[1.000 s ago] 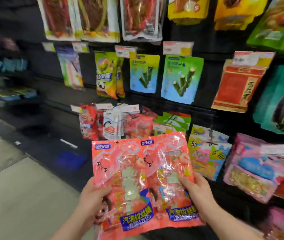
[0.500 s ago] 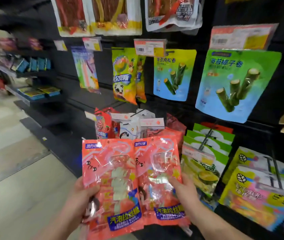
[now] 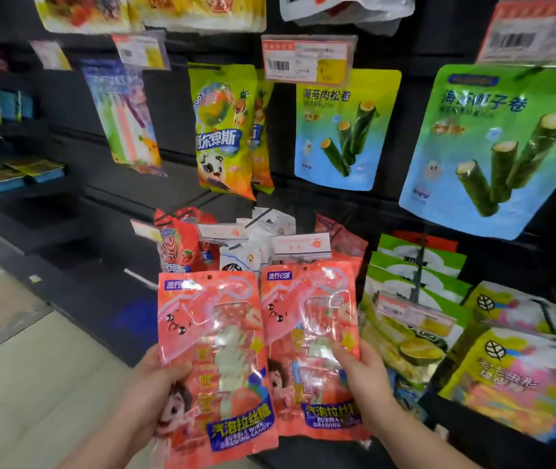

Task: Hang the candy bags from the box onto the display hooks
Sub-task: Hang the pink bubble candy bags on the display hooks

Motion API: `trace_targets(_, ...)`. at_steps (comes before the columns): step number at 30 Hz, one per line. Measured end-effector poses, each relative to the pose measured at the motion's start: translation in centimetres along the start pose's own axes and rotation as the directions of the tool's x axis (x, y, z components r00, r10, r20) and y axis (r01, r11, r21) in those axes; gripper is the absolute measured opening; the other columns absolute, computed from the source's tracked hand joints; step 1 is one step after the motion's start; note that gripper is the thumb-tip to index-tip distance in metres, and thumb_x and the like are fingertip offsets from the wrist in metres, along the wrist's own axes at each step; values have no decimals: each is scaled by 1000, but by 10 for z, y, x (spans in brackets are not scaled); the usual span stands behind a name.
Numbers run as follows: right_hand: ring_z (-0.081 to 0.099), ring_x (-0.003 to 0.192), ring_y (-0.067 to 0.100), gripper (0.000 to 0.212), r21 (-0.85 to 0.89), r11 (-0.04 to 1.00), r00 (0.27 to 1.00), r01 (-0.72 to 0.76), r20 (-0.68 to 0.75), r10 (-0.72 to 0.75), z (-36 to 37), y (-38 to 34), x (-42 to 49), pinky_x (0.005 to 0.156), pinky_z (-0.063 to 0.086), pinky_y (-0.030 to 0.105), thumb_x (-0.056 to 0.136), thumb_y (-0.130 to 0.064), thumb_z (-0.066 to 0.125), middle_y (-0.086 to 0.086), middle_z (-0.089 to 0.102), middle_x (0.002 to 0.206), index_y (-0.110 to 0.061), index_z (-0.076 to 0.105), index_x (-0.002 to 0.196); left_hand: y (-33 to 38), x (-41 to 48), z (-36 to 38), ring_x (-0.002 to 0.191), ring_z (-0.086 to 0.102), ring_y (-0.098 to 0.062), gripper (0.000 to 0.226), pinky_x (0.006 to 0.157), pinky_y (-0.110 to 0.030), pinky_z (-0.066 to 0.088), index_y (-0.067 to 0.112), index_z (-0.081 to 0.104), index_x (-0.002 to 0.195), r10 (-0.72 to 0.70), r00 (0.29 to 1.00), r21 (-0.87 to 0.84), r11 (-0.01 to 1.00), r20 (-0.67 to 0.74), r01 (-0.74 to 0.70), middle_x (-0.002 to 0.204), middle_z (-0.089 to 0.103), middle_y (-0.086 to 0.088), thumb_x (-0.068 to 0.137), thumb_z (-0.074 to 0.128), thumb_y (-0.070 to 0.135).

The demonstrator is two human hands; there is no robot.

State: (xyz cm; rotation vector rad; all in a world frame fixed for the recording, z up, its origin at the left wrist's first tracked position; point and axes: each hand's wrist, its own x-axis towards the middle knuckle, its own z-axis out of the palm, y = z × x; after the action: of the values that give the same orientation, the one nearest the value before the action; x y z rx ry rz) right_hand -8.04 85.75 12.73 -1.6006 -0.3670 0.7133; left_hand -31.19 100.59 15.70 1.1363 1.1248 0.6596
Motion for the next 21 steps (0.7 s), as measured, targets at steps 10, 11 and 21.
trace_targets(10, 68, 83, 24, 13, 70, 997, 964, -23, -264, 41, 49, 10, -8, 71, 54, 35, 91, -12, 61, 9, 71, 96, -12, 64, 103, 23, 76, -33, 68, 59, -25, 27, 65, -36, 47, 10, 61, 105, -8, 973, 132, 991, 232, -23, 82, 68, -12, 88, 55, -10)
trace_targets(11, 67, 83, 22, 12, 68, 997, 958, -23, -285, 42, 53, 12, -9, 71, 54, 34, 90, -12, 61, 8, 71, 96, -13, 64, 102, 23, 81, -35, 69, 59, -26, 27, 67, -37, 48, 10, 61, 105, -15, 967, 134, 991, 254, -20, 83, 68, -13, 88, 55, -10)
trace_targets(21, 64, 83, 16, 13, 77, 997, 910, -4, -412, 36, 78, 15, -9, 66, 50, 28, 92, -16, 59, 2, 67, 94, -15, 60, 104, 24, 112, -46, 84, 64, -29, 30, 71, -34, 47, 15, 62, 101, -32, 934, 200, 979, 356, -43, 95, 71, -13, 85, 57, -10)
